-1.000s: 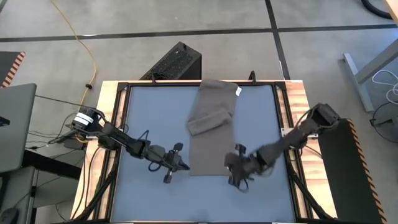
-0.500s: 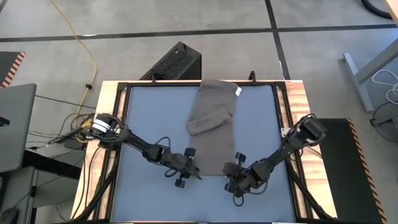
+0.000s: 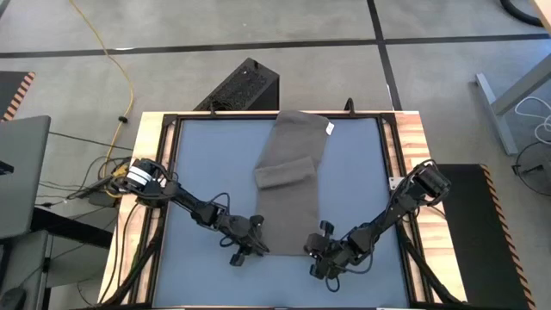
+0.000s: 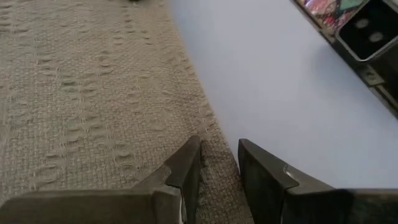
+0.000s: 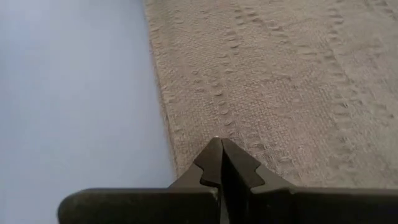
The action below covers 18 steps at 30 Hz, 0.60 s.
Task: Roll towel
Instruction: Roll the gray towel
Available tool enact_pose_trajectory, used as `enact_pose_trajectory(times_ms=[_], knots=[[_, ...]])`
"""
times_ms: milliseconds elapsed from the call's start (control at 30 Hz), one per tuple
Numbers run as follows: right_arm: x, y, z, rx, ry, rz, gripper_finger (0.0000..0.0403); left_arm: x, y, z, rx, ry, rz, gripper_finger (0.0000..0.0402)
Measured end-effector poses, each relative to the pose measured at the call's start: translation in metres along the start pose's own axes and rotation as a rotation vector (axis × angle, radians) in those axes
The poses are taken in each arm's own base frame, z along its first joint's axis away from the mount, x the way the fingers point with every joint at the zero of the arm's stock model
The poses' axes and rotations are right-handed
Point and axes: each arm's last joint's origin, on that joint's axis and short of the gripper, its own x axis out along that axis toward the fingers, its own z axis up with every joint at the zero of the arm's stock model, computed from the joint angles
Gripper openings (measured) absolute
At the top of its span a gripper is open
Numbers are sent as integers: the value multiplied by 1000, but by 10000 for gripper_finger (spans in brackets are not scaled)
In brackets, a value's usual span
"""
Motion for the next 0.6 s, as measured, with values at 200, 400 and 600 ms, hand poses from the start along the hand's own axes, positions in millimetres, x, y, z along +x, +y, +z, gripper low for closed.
enact_pose_trajectory(times_ms=[200,400,600], knots=[[-2,-4,14,-5,40,77,26,-1,-3,8,-20,-86,-26,96],[-25,-7,39,-23,39,212,26,-7,-5,16,-20,-114,-62,96],[-51,-9,58,-17,-24,284,27,-32,-11,38,-3,-151,-56,96]])
